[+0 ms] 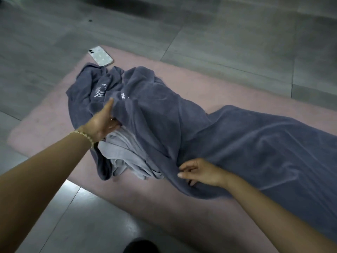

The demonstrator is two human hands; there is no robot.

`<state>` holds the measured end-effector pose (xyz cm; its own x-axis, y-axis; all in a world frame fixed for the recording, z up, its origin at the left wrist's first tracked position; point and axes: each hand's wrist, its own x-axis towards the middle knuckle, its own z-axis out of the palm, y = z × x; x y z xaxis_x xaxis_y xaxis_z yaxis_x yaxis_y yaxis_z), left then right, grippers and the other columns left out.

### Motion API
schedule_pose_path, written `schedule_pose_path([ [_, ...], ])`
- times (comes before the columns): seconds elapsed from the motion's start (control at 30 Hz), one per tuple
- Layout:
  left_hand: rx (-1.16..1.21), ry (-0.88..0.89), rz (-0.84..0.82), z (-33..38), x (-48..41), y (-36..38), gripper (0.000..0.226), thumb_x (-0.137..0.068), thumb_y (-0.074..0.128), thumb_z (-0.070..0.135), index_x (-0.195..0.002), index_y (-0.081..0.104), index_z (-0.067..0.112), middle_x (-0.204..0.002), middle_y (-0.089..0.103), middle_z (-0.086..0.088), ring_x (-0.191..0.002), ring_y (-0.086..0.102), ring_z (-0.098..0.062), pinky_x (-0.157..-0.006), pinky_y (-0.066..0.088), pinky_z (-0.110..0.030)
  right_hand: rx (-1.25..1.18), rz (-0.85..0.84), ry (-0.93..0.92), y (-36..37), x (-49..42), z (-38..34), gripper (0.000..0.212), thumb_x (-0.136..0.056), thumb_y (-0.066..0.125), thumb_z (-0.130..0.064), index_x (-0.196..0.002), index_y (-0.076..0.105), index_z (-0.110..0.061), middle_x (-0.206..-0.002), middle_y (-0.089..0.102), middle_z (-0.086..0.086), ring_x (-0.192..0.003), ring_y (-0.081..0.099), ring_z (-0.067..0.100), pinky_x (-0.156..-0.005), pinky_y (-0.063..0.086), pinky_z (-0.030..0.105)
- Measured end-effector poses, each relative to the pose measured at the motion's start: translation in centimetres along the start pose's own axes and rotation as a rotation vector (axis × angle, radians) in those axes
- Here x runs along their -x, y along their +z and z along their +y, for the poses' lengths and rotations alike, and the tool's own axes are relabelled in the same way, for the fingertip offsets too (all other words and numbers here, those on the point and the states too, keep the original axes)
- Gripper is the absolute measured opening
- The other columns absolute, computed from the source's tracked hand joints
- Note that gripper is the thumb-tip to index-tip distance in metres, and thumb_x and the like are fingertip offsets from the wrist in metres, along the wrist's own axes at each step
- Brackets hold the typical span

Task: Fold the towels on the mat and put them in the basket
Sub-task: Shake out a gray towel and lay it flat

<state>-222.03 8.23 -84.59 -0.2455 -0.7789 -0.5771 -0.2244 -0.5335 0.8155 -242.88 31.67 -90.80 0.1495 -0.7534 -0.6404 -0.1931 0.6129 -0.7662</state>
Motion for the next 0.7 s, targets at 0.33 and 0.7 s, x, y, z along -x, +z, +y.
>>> schedule_pose_path([
  [0.33, -0.314, 0.113, 0.075, -2.9, 0.3, 2.7, 0.079, -0.086, 0.055, 0.054, -0.147, 0.021, 0.016, -0.137, 0.043, 0.006, -0.121, 0.05, -0.018, -0.104, 0.041, -0.031, -0.212, 0.381, -0.089, 0.3, -2.6, -0.8, 0.007, -0.095, 0.054, -0.018, -0.096, 0.059, -0.022, -0.101, 0.064, 0.005, -0.076, 0.06, 0.007, -0.063, 0.047, 0.012],
  [0.7, -0.075, 0.117, -0.105, -4.5, 0.8, 6.9, 0.04, -0.094, 0.049, 0.042, -0.104, 0.065, 0.008, -0.087, 0.074, 0.002, -0.085, 0.069, -0.01, -0.072, 0.052, -0.016, -0.999, 0.244, -0.054, 2.4, -8.5, -7.8, 0.048, -0.089, 0.058, -0.044, -0.127, 0.058, -0.013, -0.126, 0.062, 0.006, -0.117, 0.057, 0.019, -0.099, 0.043, 0.03],
])
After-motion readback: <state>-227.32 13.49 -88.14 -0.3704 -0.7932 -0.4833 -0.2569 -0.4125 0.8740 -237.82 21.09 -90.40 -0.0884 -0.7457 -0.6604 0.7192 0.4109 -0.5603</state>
